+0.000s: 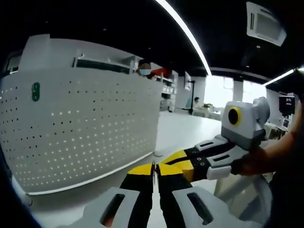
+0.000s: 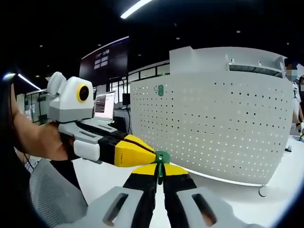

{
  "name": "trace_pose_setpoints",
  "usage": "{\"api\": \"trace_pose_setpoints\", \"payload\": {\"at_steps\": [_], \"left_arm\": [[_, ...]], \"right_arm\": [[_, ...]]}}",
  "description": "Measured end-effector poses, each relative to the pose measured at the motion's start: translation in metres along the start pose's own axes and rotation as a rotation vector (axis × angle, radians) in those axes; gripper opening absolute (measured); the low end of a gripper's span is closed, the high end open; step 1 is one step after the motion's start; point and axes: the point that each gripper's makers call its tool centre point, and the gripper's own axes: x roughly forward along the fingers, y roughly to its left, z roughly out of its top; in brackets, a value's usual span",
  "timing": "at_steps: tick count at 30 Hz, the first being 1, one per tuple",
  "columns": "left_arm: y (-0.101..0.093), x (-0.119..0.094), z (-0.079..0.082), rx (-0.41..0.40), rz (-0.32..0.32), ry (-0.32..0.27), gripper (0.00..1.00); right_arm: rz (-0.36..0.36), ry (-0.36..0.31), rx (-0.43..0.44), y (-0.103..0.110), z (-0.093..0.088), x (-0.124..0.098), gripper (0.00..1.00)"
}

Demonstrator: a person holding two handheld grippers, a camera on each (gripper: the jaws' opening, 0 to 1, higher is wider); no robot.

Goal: Insert the hook assembly into the mounting plate slot until the hook locks in place.

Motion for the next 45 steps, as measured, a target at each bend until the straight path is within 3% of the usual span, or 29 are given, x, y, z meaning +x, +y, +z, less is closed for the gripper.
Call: {"api": "trace_pose_setpoints", "payload": {"at_steps": [12,29,45], "left_arm": [[0.005,-0.019,0.010,0.012,0.035,-0.057,0.17],[0.022,-0.051,0.008,0.051,0.118,-0.094,0.33],[0.038,-0.083,-0.009,0.089,0.199,-0.092,0.46]], "right_arm": [[-0.023,0.001,0.000,-0.001,0.006,-0.004,0.02],[-0.042,0.001,-0.010,0.004,0.015,-0.008,0.02],[-0.099,-0.063,-0.039,-0.007,0.055,-0.002,0.02]]}}
